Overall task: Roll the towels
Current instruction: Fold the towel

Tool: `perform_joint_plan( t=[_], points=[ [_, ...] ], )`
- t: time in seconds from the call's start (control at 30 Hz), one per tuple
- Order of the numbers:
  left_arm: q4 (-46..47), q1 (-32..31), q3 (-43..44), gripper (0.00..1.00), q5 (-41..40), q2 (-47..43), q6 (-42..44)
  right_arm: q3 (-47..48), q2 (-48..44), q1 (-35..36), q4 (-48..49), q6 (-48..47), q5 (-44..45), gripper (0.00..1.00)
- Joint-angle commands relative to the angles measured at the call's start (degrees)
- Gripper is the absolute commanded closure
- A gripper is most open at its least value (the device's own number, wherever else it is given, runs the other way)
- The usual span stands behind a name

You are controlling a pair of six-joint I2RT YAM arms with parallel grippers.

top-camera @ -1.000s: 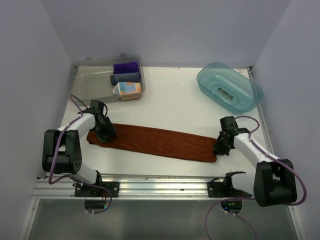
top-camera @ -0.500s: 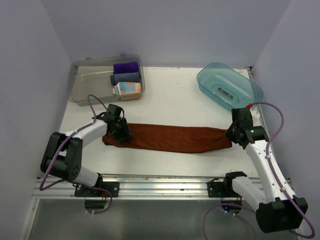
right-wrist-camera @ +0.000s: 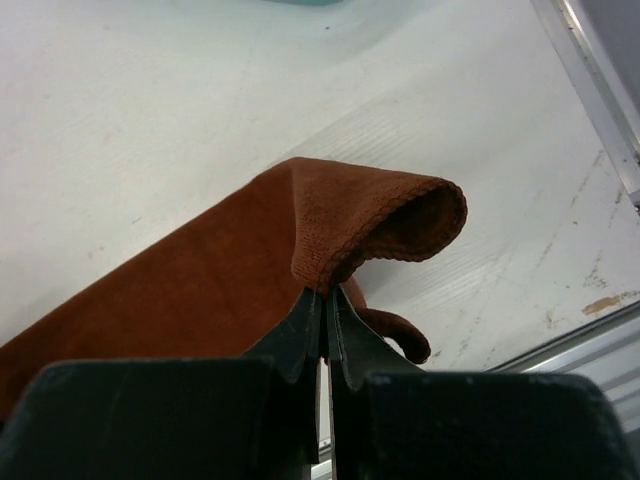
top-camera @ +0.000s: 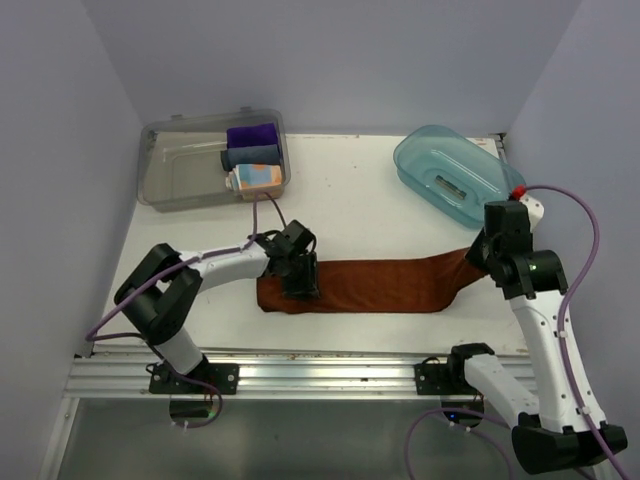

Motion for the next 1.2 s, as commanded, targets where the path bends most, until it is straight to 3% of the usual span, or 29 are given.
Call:
perform_joint_plan(
  t=[0.0,0.17,0.43,0.7,1.0,1.17],
  points=[
    [-4.8,-0.5,4.6,0.52,-3.3,-1.3,0.3,3.9,0.1,0.2,-0.6,-3.9,-6.6,1.00],
    [-8.9,4.9,5.8,0.51,-4.1,-8.7,4.0,4.8,0.2,4.0,1.6,-2.0,-10.4,1.00],
    [-14.1,17.5,-1.8,0.50,-5.6,-18.4,9.2,5.8,6.7,26.3,6.4,5.7,-4.0,1.00],
    [-12.5,25.5,-9.6,0.49,-5.6,-21.0,10.0,12.6,23.6,48.0,10.6,11.5,4.8,1.00],
    [-4.6,25.9,-14.5,0.52,0.5,-15.4,10.3,24.6,43.5,56.8,14.8,12.3,4.2,1.00],
    [-2.5,25.9,-15.8,0.53,2.2,-13.9,10.8,29.3,51.5,57.9,15.3,11.8,3.1,1.00]
  ],
)
